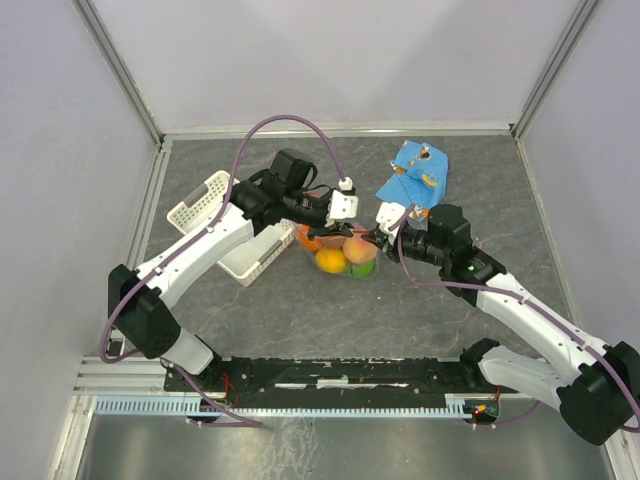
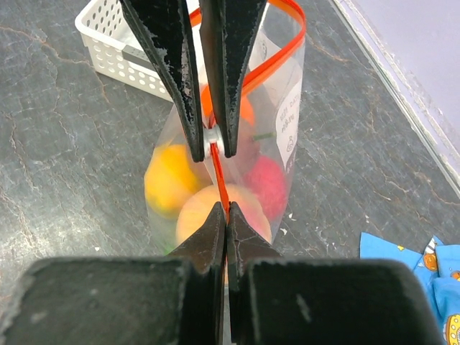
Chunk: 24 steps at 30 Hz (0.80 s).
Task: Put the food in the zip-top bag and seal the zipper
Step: Zip the zipper food storage bag at the center of the board.
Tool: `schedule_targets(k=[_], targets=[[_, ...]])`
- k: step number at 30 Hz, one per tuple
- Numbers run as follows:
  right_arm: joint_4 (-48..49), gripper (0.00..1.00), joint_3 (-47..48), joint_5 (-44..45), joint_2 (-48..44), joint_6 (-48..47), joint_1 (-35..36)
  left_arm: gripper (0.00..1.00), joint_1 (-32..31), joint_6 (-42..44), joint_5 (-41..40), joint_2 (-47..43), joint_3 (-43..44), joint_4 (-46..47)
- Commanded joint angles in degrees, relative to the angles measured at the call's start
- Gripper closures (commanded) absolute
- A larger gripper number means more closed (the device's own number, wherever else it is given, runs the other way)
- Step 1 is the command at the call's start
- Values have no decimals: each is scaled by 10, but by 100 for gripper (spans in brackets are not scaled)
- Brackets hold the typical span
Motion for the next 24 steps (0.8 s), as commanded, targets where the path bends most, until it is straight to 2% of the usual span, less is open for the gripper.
schedule_targets(k=[1,6,10,12,13,15,18,20,24], targets=[[29,98,8,30,-28,9,-15,97,12,20,-55,-27,16,-22],[14,98,6,39,-40,5,-28,97,29,20,-76,-42,11,-24],[-18,97,32,-8,-28,-9,-28,97,28,23,-57,-49,17,-25],[-17,88,44,-38,-14,-1,-29,97,27,25,-33,-49,22,-23],[-12,78,49,-49,-8,3,-29,97,27,24,-22,-47,23,-22],[-2,66,56,-62,4,8,-28,97,26,22,-8,-45,27,-21],[15,55,66,-75,20,8,-28,97,24,19,4,-41,28,-16],[23,52,75,-89,35,8,-28,97,22,18,9,-40,29,-14],[32,53,94,-105,61,12,-28,97,19,12,12,-38,28,-5]])
